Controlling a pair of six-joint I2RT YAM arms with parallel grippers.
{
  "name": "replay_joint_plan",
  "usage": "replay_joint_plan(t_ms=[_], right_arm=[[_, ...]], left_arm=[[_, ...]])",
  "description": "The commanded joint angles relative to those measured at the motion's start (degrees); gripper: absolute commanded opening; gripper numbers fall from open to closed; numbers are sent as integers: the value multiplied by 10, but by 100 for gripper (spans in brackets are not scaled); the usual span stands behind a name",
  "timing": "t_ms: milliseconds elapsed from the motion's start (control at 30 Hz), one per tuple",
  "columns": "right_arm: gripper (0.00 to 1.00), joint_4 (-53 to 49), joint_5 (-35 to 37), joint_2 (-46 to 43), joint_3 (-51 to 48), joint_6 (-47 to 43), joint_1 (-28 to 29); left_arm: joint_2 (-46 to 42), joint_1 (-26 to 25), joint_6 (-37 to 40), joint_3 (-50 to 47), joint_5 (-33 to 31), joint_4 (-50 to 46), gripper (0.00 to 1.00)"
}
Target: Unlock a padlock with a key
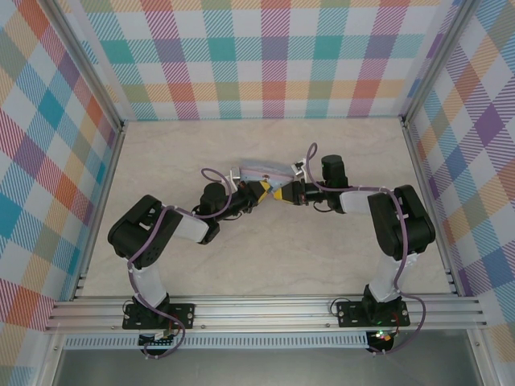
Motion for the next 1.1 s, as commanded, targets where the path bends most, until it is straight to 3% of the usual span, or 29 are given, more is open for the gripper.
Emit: replay_joint_plan(t_ms=[0, 600, 767, 1067], right_arm=[[13, 47, 34, 10, -1, -16, -9], [13, 43, 28, -9, -28, -23, -24], [5, 48, 14, -7, -27, -19, -24], [8, 26, 14, -18, -43, -36, -22]], left_arm=[[-13, -22, 0, 14, 98, 78, 0], [-3, -16, 25, 1, 85, 70, 0], [14, -15, 29, 8, 102, 84, 0], [17, 18, 45, 14, 145, 73, 0]])
